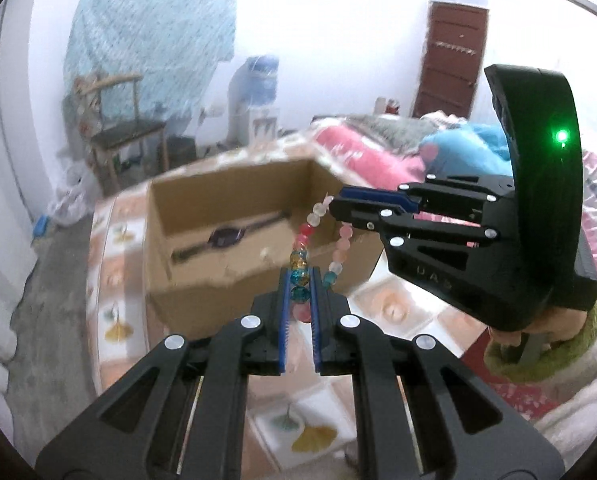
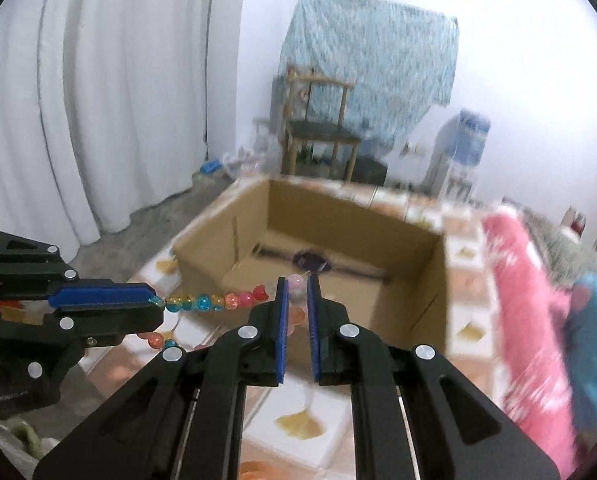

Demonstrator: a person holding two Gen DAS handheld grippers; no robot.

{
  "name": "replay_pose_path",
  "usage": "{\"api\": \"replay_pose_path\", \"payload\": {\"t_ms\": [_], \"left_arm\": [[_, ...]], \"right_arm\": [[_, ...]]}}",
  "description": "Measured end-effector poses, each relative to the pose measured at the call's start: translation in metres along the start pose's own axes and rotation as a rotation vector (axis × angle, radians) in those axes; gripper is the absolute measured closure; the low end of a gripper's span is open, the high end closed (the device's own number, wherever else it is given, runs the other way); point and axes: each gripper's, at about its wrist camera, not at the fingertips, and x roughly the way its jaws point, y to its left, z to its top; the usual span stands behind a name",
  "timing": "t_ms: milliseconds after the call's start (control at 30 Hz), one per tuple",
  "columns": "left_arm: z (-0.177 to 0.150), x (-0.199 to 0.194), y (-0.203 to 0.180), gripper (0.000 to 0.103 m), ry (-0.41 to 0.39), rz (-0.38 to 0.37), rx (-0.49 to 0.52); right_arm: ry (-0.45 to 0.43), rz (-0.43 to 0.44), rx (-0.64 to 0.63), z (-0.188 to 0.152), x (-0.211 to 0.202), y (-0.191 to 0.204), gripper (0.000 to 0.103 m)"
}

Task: Organize jewelry
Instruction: 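Carry the beaded bracelet into the box and open both grippers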

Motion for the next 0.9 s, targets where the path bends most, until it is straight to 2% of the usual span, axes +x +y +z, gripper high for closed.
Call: {"api": "replay_pose_path", "payload": {"t_ms": [167, 333, 500, 633, 833, 900], "left_arm": [[0.041, 0.025, -0.003, 0.095, -0.022, -0.057, -0.014], [0.067, 0.080, -0.001, 0.095, 0.060, -0.112, -0.072], [0.068, 0.137, 0.003, 0.095, 0.178, -0.160, -0.144], [0.060, 0.175, 0.008, 0.095, 0.273, -0.185, -0.195], [0.049, 0.210, 0.017, 0.094, 0.388, -0.192, -0.242], [0.047, 0.219, 0.017, 0.092, 0.417, -0.206, -0.251]], "right_arm": [[-0.024, 0.011, -0.032, 0.028, 0.010, -0.042, 0.094], [0.036, 0.065, -0.039, 0.044, 0.044, -0.085, 0.094], [0.139, 0.139, -0.058, 0.042, 0.090, -0.113, 0.094], [0.227, 0.187, -0.102, 0.029, 0.122, -0.119, 0.094], [0.330, 0.226, -0.195, 0.014, 0.160, -0.118, 0.093], [0.390, 0.242, -0.235, 0.008, 0.174, -0.115, 0.093]]}}
